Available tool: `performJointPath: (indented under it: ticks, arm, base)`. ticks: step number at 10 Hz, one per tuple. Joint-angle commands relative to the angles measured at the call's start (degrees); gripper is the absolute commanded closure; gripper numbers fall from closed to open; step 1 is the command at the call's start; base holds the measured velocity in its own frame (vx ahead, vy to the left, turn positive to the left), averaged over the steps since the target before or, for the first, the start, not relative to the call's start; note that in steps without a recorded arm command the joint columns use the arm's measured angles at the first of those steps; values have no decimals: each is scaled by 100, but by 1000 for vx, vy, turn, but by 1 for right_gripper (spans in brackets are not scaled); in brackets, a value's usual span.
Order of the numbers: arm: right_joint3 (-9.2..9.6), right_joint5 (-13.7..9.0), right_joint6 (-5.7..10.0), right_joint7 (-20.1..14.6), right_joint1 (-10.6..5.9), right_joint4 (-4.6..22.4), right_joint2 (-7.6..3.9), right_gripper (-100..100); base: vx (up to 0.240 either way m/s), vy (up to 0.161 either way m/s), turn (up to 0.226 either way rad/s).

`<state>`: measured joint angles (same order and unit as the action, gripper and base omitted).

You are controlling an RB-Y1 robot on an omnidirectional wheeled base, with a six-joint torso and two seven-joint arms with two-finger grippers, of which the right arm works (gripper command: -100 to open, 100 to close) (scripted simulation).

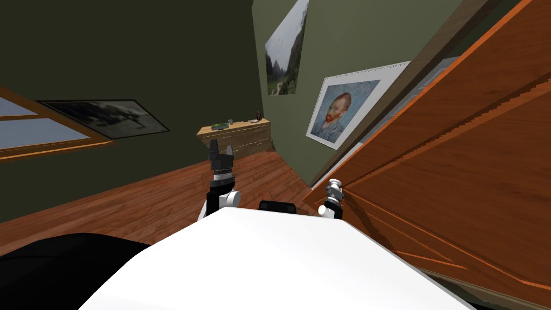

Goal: Pull the door open

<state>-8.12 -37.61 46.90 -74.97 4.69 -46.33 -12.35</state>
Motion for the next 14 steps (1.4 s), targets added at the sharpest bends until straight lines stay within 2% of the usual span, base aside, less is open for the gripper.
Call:
performJointPath:
  ticks: [1,3,4,6,9,12,14]
  arm:
    - [12,4,-3,0,-4,-1,14,100]
    - [12,4,-3,0,-4,-1,14,100]
    - [82,38,3,-99,31,-12,-48,100]
    - [173,81,6,-205,63,-26,-99,100]
    - [479,225,17,-560,170,-72,-272,100]
    - [693,326,24,-808,246,-105,-392,100]
    - [686,327,44,-807,224,-86,-408,100]
  base:
    - [0,0,0]
    - [0,0,0]
    - [-128,-4,77]
    - [-206,32,88]
    - [-257,34,144]
    - [-222,-16,113]
    - [-162,22,52]
